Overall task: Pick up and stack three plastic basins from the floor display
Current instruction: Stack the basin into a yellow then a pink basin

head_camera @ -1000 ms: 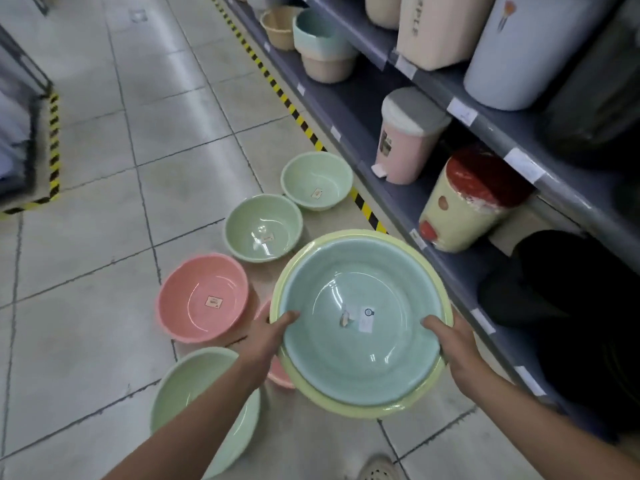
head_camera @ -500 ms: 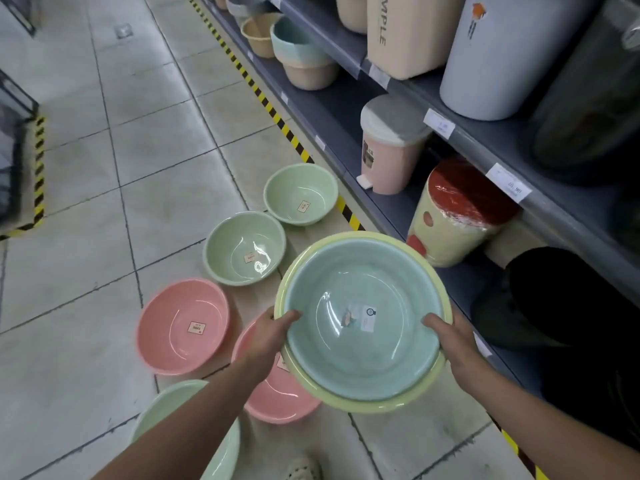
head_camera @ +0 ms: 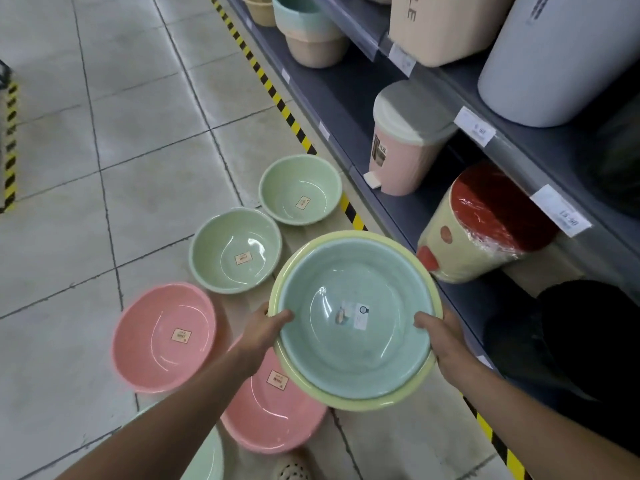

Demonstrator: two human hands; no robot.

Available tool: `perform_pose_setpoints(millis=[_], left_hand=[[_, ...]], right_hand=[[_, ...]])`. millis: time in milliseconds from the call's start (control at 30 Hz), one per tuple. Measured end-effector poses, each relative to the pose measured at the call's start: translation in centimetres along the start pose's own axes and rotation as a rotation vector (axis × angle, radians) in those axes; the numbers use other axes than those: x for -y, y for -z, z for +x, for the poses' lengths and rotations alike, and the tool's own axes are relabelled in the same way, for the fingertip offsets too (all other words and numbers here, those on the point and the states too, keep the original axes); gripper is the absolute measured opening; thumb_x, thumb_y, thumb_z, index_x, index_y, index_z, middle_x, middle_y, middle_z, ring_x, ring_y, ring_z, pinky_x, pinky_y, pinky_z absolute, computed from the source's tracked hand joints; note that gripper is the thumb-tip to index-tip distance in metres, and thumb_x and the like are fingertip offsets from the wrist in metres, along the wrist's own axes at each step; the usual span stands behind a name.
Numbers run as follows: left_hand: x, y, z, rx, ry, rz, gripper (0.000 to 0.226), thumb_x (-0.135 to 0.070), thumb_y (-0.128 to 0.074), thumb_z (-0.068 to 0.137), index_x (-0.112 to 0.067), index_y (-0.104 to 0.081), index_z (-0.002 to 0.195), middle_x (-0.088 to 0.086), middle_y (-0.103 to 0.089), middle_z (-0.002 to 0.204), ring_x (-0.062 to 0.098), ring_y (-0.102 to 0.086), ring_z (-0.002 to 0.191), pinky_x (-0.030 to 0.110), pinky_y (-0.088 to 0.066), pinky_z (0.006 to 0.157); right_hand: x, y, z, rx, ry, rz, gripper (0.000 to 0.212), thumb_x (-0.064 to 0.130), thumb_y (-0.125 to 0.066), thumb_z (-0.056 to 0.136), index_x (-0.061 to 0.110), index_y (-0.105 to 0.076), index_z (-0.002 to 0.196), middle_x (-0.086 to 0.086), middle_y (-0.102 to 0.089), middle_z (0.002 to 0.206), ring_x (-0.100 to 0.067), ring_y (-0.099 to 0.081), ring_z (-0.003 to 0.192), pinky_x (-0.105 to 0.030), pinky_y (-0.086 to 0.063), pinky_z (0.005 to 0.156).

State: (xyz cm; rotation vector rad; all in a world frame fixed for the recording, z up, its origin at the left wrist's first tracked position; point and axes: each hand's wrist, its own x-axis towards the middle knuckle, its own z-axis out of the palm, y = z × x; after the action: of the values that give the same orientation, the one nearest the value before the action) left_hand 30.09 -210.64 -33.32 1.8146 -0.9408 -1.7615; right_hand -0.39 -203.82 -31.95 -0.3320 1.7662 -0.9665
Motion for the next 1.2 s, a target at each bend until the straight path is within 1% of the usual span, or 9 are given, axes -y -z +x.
perform_pose_setpoints(millis=[167, 267, 367, 433, 533, 733, 967, 1100, 1200], left_hand=[[0.0, -1.6, 3.8, -0.033, -0.011, -0.032, 0.056, -0.029, -0.074, 0.063, -0.014, -0.068, 0.117, 0.018, -0.076, 0.106, 0.039, -0.074, 0.096, 0.062, -0.057, 0.087], [-0.3, -3.1, 6.0, -0.109, -0.063, 0.005, 0.035, -0.005, -0.070, 0.079, -0.010, -0.067, 0.113, 0.015, -0.076, 0.098, 0.033, -0.075, 0.088, 0.049, -0.062, 0.079], [1.0, -4.3, 9.5, -0.151, 0.027, -0.027, 0.052, -0.020, -0.070, 0.069, -0.006, -0.065, 0.119, 0.017, -0.076, 0.096, 0.035, -0.075, 0.082, 0.047, -0.063, 0.066], [2.5, -5.0, 12.6, -0.183, 0.063, -0.051, 0.061, -0.027, -0.069, 0.064, -0.005, -0.063, 0.120, 0.019, -0.075, 0.096, 0.032, -0.074, 0.076, 0.034, -0.057, 0.052], [3.6, -6.0, 15.6, -0.241, 0.102, -0.089, 0.048, -0.024, -0.066, 0.064, -0.008, -0.065, 0.109, 0.014, -0.073, 0.086, 0.024, -0.070, 0.064, 0.024, -0.049, 0.043], [8.0, -6.6, 20.6, -0.289, 0.155, -0.125, 0.045, -0.023, -0.065, 0.065, -0.008, -0.068, 0.108, 0.016, -0.075, 0.087, 0.027, -0.071, 0.066, 0.028, -0.051, 0.047], [11.9, -7.1, 24.9, -0.298, 0.174, -0.148, 0.047, -0.024, -0.065, 0.064, -0.008, -0.068, 0.109, 0.018, -0.076, 0.094, 0.031, -0.073, 0.075, 0.031, -0.055, 0.053], [13.6, -7.5, 26.8, -0.261, 0.174, -0.149, 0.046, -0.023, -0.065, 0.066, -0.007, -0.068, 0.110, 0.018, -0.076, 0.097, 0.031, -0.074, 0.079, 0.035, -0.060, 0.062], [14.3, -8.2, 27.9, -0.236, 0.172, -0.150, 0.046, -0.025, -0.065, 0.067, -0.008, -0.068, 0.109, 0.016, -0.076, 0.097, 0.030, -0.074, 0.081, 0.031, -0.058, 0.061]], right_hand=[[0.5, -0.9, 6.1, 0.034, -0.023, -0.036, 0.040, 0.004, -0.064, 0.072, 0.014, -0.071, 0.110, -0.009, -0.078, 0.094, -0.031, -0.074, 0.088, -0.033, -0.055, 0.065], [0.8, -1.5, 10.1, 0.076, -0.008, -0.069, 0.042, -0.004, -0.061, 0.076, 0.019, -0.071, 0.110, -0.006, -0.078, 0.094, -0.028, -0.074, 0.087, -0.034, -0.057, 0.065], [0.2, -2.1, 14.6, 0.102, -0.015, -0.118, 0.043, -0.007, -0.059, 0.076, 0.020, -0.071, 0.109, -0.006, -0.078, 0.094, -0.028, -0.074, 0.087, -0.036, -0.059, 0.065], [-0.4, -2.5, 17.7, 0.133, -0.029, -0.146, 0.045, -0.006, -0.060, 0.076, 0.019, -0.071, 0.111, -0.008, -0.077, 0.098, -0.029, -0.074, 0.091, -0.039, -0.061, 0.069], [-1.7, -3.5, 22.0, 0.162, -0.052, -0.164, 0.047, -0.006, -0.060, 0.077, 0.019, -0.069, 0.115, -0.008, -0.076, 0.102, -0.027, -0.073, 0.091, -0.039, -0.060, 0.072], [-4.3, -5.7, 27.8, 0.213, -0.065, -0.242, 0.042, -0.007, -0.058, 0.081, 0.020, -0.066, 0.112, -0.007, -0.072, 0.096, -0.023, -0.069, 0.082, -0.026, -0.052, 0.055], [-7.5, -7.0, 32.6, 0.244, -0.102, -0.265, 0.047, -0.008, -0.056, 0.080, 0.019, -0.065, 0.117, -0.010, -0.072, 0.101, -0.026, -0.069, 0.087, -0.031, -0.054, 0.063], [-8.3, -6.9, 34.6, 0.259, -0.105, -0.275, 0.048, -0.008, -0.056, 0.080, 0.022, -0.065, 0.115, -0.010, -0.072, 0.101, -0.026, -0.069, 0.085, -0.031, -0.055, 0.061], [-8.9, -6.7, 35.9, 0.242, -0.114, -0.280, 0.044, -0.008, -0.056, 0.081, 0.019, -0.065, 0.114, -0.010, -0.071, 0.098, -0.025, -0.068, 0.082, -0.029, -0.053, 0.058]])
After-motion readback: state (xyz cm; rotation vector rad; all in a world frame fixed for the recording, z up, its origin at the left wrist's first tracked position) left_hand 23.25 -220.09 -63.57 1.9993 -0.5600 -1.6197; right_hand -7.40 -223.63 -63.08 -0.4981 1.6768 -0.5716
